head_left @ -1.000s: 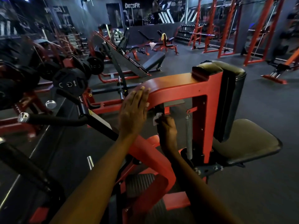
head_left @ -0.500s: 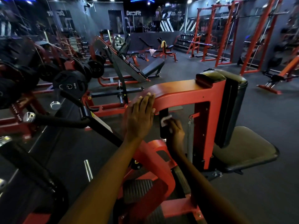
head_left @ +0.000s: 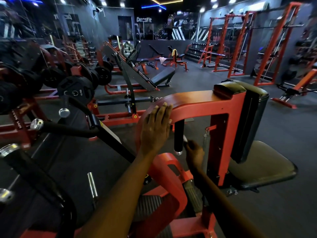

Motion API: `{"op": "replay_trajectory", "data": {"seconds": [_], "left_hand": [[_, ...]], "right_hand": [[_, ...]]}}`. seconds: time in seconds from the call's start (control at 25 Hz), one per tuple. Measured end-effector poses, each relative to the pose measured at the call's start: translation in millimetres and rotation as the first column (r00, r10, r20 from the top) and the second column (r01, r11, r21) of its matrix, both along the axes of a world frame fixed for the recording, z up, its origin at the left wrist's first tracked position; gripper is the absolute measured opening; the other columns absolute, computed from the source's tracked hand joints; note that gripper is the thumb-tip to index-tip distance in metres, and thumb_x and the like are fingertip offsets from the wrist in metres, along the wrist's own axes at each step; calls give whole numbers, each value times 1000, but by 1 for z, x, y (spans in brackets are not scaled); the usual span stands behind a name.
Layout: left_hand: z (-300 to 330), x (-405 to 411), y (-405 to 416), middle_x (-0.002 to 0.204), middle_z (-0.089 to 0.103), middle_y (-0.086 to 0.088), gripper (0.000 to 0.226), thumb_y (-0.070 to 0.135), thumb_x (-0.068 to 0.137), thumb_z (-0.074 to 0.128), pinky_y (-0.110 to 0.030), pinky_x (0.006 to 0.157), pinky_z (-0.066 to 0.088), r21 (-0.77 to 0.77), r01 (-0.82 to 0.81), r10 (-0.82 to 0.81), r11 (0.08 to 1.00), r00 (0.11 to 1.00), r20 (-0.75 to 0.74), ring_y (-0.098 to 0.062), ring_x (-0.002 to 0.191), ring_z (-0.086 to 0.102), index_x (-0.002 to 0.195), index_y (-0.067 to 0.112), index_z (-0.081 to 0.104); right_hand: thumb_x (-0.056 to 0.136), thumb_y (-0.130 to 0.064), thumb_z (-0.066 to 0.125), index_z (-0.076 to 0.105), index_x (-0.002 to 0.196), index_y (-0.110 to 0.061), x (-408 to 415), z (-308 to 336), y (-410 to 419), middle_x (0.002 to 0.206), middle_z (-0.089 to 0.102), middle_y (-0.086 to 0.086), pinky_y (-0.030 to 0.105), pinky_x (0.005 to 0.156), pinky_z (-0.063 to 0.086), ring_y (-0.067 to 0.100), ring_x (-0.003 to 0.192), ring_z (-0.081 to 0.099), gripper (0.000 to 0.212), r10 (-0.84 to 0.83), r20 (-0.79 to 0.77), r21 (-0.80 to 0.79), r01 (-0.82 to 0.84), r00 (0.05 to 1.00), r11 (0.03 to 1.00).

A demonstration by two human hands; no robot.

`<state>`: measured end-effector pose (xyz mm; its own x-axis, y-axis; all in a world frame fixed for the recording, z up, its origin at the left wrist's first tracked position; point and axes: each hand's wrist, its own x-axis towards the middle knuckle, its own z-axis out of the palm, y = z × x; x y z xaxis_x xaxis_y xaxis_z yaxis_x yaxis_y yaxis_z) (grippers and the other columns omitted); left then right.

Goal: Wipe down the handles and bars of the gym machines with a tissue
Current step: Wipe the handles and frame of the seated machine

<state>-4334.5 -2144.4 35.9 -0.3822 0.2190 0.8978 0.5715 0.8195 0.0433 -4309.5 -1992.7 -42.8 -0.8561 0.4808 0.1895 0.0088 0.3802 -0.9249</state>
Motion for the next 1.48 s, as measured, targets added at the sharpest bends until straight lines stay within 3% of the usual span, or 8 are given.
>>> {"op": "replay_trajectory", "data": {"seconds": [0.08, 0.24, 0.44, 0.64, 0.88, 1.08, 1.28, 1.48], "left_hand": [[-2, 2, 0, 141, 51, -11, 44, 29, 105, 27, -43, 101, 45, -7, 5, -4, 1000, 1000, 11, -30, 123, 54, 146, 13, 30], [-1, 1, 0, 142, 51, -11, 44, 29, 105, 27, -43, 101, 43, -3, -6, 6, 1000, 1000, -2, -30, 124, 52, 147, 14, 29], [0, 2, 0, 140, 52, -11, 46, 28, 103, 32, -45, 98, 47, -9, -17, 17, 1000, 1000, -11, -31, 123, 54, 147, 14, 28], [-2, 1, 0, 139, 53, -11, 48, 28, 101, 38, -44, 97, 47, -7, -15, 15, 1000, 999, -32, -31, 122, 54, 146, 13, 29], [-3, 0, 0, 141, 51, -10, 47, 28, 102, 36, -44, 98, 47, -7, -27, 27, 1000, 999, -17, -30, 123, 54, 147, 14, 29], [-3, 1, 0, 141, 51, -10, 47, 28, 101, 39, -43, 98, 46, -3, -20, 20, 1000, 1000, -16, -30, 124, 52, 146, 15, 30], [-3, 0, 1, 142, 50, -9, 46, 28, 103, 36, -43, 98, 47, 8, -19, 19, 1000, 1000, 1, -29, 125, 52, 147, 15, 30], [-3, 0, 0, 142, 51, -10, 44, 29, 105, 28, -43, 100, 45, 7, -12, 12, 1000, 1000, 15, -29, 125, 51, 146, 15, 30]], "right_hand": [[91, -17, 58, 70, 102, -3, 2, 10, 9, 81, 68, 6, 18, 55, 41, 3, 64, 54, 21, 85, 36, 34, -86, 996, 996], [91, 3, 52, 66, 96, 4, -21, 70, 8, 87, 63, 4, 13, 67, 44, -3, 72, 55, 15, 136, -348, -193, -213, 927, 958], [90, 12, 45, 59, 115, 2, -32, 11, 27, 79, 68, 6, 4, 54, 38, -17, 49, 51, 30, 325, 162, 121, -346, 932, 931], [92, -4, 49, 66, 77, -3, -52, 84, 39, 65, 56, -11, 5, 61, 34, -9, 64, 49, 22, 389, -132, 356, -322, 912, 877], [86, 7, 52, 54, 113, -8, -47, 30, 46, 76, 57, 6, 12, 47, 34, -5, 40, 45, 31, 416, 272, 327, -490, 868, 808], [88, 6, 54, 55, 68, -15, -38, 86, 29, 62, 54, -17, 10, 58, 36, -8, 59, 43, 29, 307, -143, 175, -281, 941, 943], [89, 0, 56, 68, 97, 5, -7, 0, 28, 77, 59, 6, 14, 51, 32, -1, 57, 47, 15, 213, 190, 268, -260, 958, 928], [84, 1, 57, 66, 92, 4, 8, 72, -16, 92, 62, 10, 10, 70, 42, 4, 81, 56, 12, 27, -455, 176, 61, 890, 983]]}}
